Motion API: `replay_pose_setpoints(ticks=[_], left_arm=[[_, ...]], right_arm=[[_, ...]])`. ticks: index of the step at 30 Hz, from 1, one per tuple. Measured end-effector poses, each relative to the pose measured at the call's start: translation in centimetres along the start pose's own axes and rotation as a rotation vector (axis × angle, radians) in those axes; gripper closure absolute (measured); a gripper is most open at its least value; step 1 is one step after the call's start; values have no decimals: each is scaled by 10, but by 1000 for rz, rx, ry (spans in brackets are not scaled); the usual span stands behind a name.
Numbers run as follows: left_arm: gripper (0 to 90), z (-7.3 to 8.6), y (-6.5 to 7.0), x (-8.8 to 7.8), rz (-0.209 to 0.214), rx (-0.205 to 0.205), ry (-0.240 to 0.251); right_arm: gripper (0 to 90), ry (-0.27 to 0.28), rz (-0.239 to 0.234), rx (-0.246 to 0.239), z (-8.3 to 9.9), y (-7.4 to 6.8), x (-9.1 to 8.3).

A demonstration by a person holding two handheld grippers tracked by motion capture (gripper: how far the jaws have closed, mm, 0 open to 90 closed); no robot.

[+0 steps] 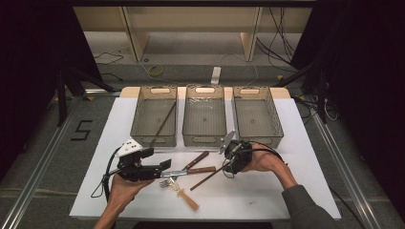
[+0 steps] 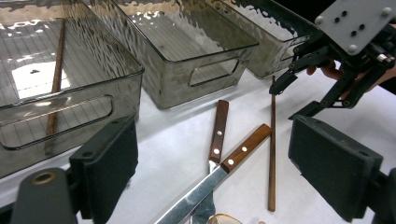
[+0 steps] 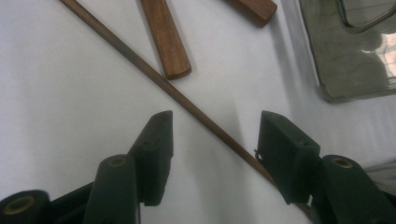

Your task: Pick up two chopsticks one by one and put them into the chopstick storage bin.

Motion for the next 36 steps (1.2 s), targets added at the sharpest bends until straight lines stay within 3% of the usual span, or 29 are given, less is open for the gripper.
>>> replay_pose_setpoints(ticks=[6,16,23,25,30,32,36], left_arm=[[152,-2,0,-1,-3,2,17],[151,-1,2,1,-7,26,-2],[152,0,3,1,-9,42,-9],[152,0,3,1,-9,41,-12],[152,0,3,1,-7,45,-10],[153,0,3,1,-8,45,-15],[153,1,4,2,-9,53,-21]], right_arm=[[517,-24,-16,-10,2,4,8],[546,-44,-39,12,2,7,13],[619,-64,-59,32,1,5,13],[632,-75,-57,-7,2,5,12],[669,-96,-64,-12,2,-1,11],[689,-105,-67,-43,3,-2,10],[732,-120,-73,-60,3,-6,9]])
Point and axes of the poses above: each handheld gripper's, and its own axes: x roughly forward along the jaws, z roughly out of its underside, y roughly to its right, the point moved 3 cm from there along x, roughly forward along the jaws, and after that the axes turned 2 degrees about -y, right-handed, at the moved point
